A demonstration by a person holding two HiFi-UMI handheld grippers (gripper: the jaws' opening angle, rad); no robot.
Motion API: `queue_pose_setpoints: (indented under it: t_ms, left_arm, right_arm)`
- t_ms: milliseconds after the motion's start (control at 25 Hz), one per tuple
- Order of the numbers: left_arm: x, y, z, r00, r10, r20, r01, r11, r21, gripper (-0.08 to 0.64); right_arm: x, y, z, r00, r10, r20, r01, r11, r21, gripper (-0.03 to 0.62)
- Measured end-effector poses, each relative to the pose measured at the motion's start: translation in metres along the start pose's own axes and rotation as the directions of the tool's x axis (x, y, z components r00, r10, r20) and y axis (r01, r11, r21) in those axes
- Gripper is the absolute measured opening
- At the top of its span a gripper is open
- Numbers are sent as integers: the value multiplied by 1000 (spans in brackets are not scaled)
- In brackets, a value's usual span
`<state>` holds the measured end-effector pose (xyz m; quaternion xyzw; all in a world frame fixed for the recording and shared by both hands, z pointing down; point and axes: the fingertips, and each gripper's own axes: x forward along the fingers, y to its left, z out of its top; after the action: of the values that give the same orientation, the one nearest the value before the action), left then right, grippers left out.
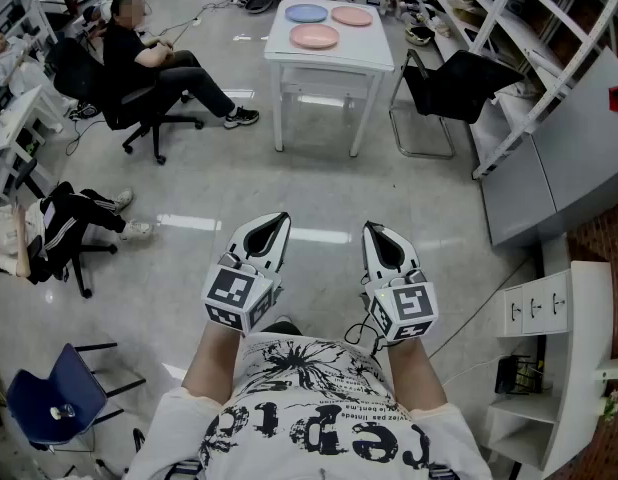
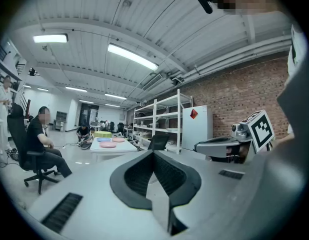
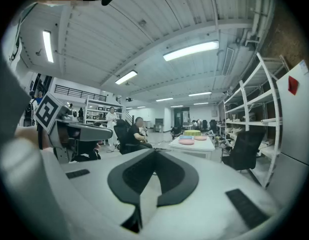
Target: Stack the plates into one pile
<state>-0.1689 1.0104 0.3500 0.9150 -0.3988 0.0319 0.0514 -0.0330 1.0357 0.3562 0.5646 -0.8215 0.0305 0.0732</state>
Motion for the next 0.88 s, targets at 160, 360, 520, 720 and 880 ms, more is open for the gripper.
queue_pose_setpoints:
  t_ms: [160,360,520,720,880]
  left_arm:
    - [4,3,-2,1000,-5,-2,5,1000,0,3]
    - [10,5,-6,1000,-6,-20,6,1000,-8,3]
    - [15,6,-6,1000,3,-12,-3,1000,-7,3]
    - [26,5,-13,1000,11,-23,-11,1000,-13,3]
    - [46,20,-16,999,7,-34,-7,1000,-12,3]
  right_arm:
    - [5,-2,-2,1000,5,-3,-5,1000,25,5]
    - [9,-8,-4,1000,-2,-3,2,1000,32,5]
    - [10,-16,-3,1000,-18,10,17,999,51,6]
    - [17,-23,-10,1000,1,-2,-1,998,59,6]
    - [42,-31,-10,1000,9,-10,-8,998,55,6]
